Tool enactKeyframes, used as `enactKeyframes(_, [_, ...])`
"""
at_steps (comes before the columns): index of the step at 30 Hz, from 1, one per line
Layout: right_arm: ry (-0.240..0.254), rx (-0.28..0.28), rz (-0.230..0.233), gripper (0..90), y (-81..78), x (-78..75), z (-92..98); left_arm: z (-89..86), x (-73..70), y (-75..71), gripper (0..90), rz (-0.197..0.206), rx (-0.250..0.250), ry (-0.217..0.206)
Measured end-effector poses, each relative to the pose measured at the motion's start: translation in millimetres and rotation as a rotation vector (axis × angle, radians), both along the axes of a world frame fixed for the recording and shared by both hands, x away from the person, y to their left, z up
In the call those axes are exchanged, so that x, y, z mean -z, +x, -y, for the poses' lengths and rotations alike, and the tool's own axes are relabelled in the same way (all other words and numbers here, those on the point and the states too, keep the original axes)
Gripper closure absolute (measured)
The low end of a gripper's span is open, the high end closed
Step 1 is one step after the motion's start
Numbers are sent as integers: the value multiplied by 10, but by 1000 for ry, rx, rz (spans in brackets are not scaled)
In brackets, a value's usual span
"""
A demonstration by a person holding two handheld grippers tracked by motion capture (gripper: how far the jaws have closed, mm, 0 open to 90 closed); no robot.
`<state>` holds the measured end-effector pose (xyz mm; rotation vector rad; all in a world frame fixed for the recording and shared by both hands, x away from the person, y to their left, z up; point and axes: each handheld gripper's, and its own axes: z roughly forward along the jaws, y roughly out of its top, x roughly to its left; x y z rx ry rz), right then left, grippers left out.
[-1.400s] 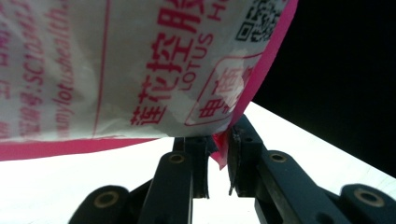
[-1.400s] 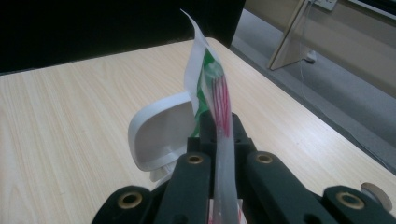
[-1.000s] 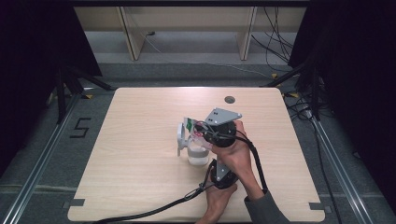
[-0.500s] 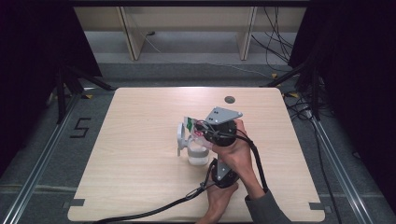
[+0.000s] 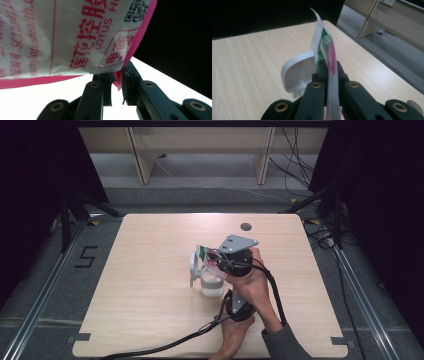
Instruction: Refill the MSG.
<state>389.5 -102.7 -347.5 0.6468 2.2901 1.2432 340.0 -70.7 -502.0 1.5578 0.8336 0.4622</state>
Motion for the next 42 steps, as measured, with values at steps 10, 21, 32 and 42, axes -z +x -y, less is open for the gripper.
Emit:
enactKeyframes(10, [-3,-4,-1,897,-3,-1,-3,4,-2,-5,792,0,-1,1])
enactKeyframes(21, [-21,-21,19,896,26,8,-4,4,2,-7,792,1,2,-2])
enactKeyframes(32, [-9,-14,6,896,7,6,-8,2,-1,2,792,6,28,9])
enactKeyframes(42, [-6,-9,17,897,8,1,0,2,-3,-12,792,3,1,2])
